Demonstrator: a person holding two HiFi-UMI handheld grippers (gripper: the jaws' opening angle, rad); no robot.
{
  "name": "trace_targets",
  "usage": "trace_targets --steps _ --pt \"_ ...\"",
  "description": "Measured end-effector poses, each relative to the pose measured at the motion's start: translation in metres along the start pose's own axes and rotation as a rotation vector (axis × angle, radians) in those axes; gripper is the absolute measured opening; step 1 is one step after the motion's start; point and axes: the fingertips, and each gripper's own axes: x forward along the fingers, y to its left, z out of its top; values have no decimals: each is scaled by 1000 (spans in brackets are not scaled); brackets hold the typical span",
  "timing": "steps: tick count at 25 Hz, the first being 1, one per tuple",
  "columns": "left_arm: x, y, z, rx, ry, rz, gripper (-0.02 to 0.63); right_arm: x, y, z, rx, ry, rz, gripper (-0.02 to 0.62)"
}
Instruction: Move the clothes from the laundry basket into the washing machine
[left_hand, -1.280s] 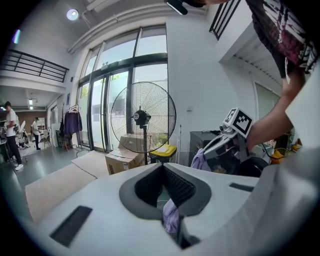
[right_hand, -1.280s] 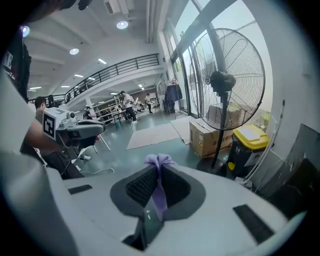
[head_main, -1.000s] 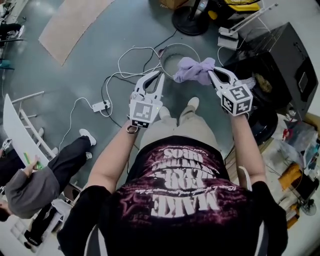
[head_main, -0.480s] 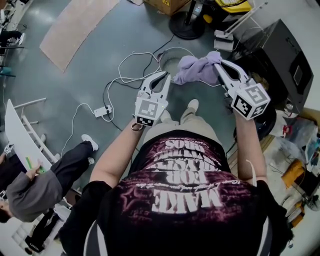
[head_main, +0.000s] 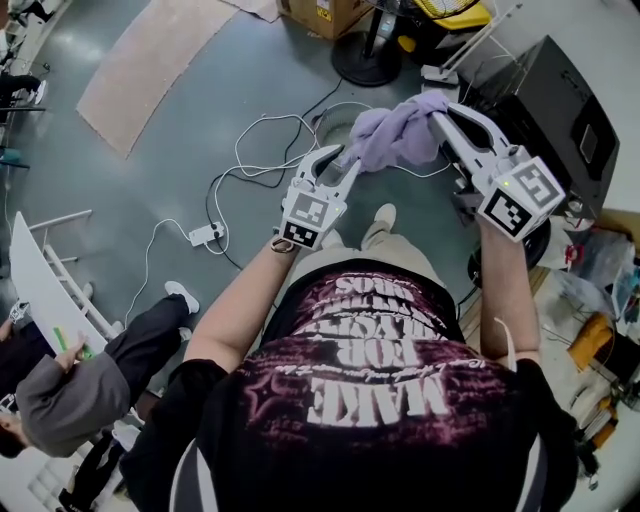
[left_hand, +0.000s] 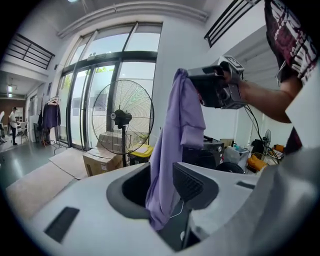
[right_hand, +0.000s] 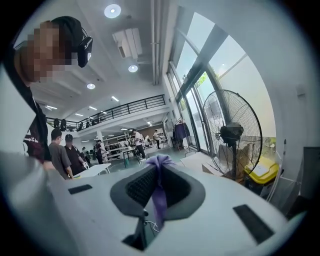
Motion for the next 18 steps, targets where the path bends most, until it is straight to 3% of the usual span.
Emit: trace_targets --steps 8,15,16,17,18 --pt "41 -13 -21 40 95 -53 227 -11 27 48 1 -80 86 31" --pt "72 -18 -46 53 184 -32 235 -20 46 77 -27 -124 137 32" --pt "74 -15 -47 50 189 -17 230 -22 47 79 -21 -132 141 32" --pt "75 -12 -47 48 189 0 171 -24 47 81 -11 -139 144 32" --pt "75 -9 -46 45 186 16 67 -27 47 82 0 -147 145 31"
